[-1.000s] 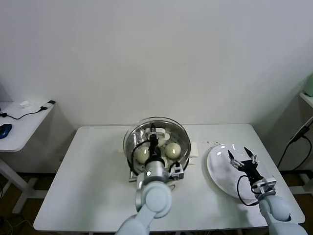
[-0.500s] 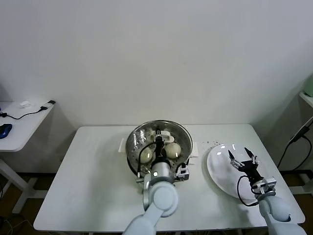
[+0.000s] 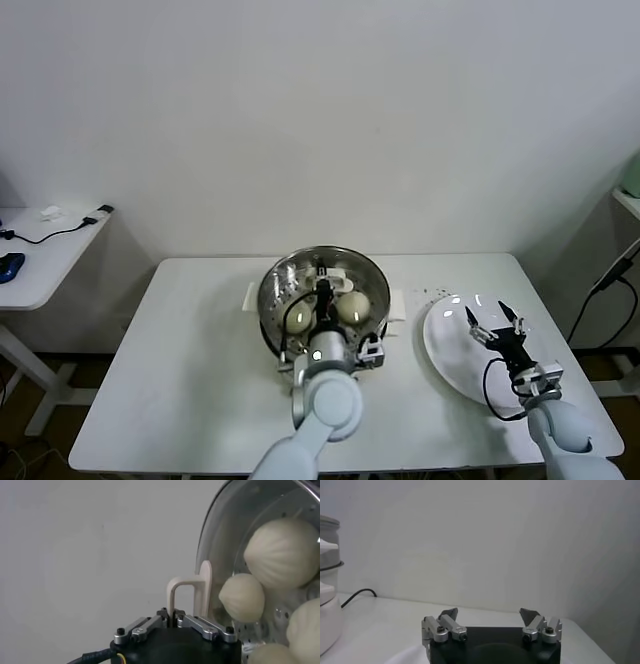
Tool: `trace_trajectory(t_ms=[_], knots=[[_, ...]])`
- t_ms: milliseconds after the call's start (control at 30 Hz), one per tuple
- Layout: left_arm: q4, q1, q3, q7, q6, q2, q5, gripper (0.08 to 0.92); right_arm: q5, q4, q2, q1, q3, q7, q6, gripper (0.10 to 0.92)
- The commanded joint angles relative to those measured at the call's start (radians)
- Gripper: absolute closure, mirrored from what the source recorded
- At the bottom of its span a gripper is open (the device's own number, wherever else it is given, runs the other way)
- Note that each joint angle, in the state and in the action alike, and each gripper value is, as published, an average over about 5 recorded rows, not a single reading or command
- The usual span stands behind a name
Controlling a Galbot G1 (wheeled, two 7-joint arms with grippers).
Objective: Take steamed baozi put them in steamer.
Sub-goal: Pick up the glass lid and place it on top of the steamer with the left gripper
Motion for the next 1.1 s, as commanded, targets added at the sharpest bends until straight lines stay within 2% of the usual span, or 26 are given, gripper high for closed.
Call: trace_trajectory(t_ms=[33,600,800,900,1100], knots=[[0.009,0.01,0.0,-0.007,0.049,0.003,-0.004,0.853,-0.003,-0.002,0.002,0.003,0.0,-0.001,0.001,0.203],[0.017,0.007,0.0,-0.046,0.049,0.021,-0.032,0.853,-0.015,-0.004,0.015,0.005,0.002,-0.004,0.003,0.203],[-0.011,0.012,-0.001,-0.01,0.044,0.028,-0.037,0.853,-0.015,-0.004,0.015,0.004,0.007,-0.005,0.002,0.203],[-0.045,0.019,0.0,0.016,0.042,0.047,-0.037,0.82,-0.015,-0.005,0.014,0.004,0.01,-0.006,0.002,0.203],[-0.149,0.044,0.0,0.038,0.044,0.106,-0.065,0.658,-0.015,-0.009,0.013,0.007,0.012,-0.008,0.0,0.203]])
